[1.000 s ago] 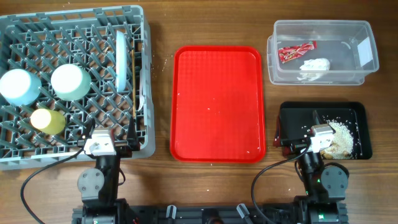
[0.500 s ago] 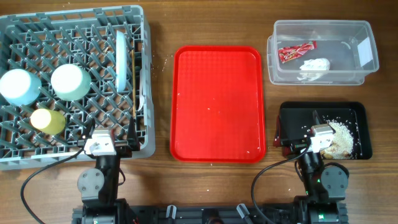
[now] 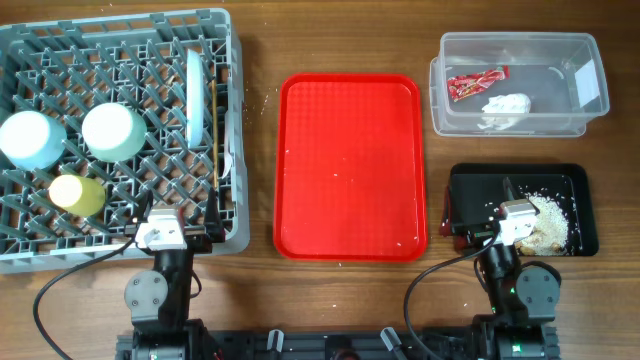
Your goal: Sort waste into correct bins and load items into the dishwasher rack
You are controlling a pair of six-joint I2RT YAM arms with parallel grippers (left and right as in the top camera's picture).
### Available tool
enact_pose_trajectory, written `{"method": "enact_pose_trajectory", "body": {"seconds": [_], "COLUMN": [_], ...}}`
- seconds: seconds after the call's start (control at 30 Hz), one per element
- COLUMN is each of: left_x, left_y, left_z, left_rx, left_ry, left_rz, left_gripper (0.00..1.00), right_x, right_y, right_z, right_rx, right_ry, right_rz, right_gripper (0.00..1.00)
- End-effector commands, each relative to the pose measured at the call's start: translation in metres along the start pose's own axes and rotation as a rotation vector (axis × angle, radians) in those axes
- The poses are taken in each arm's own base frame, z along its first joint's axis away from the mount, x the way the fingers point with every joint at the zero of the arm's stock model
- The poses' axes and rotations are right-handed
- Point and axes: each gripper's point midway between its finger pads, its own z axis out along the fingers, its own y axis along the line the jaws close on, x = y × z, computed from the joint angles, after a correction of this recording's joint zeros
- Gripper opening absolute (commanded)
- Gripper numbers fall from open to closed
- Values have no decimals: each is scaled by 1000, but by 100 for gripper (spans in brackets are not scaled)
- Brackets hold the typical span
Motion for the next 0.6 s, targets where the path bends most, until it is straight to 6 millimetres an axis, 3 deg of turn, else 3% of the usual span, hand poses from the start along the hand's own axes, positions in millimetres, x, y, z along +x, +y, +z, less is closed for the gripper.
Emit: {"method": "enact_pose_trajectory", "body": {"seconds": [0.0, 0.57], "left_x": [2, 2], "left_y": [-4, -4], "left_z": [0, 0], "left_rx": [20, 20], "left_ry": [-1, -1], "left_rz": [20, 20], "left_gripper": [100, 100], "right_x": [-3, -3], "right_y": [-3, -3], "right_z": [-1, -1], "right_rx": [16, 16], "right_ry": [-13, -13], "right_rz": [-4, -4], "right_gripper": [100, 100]}}
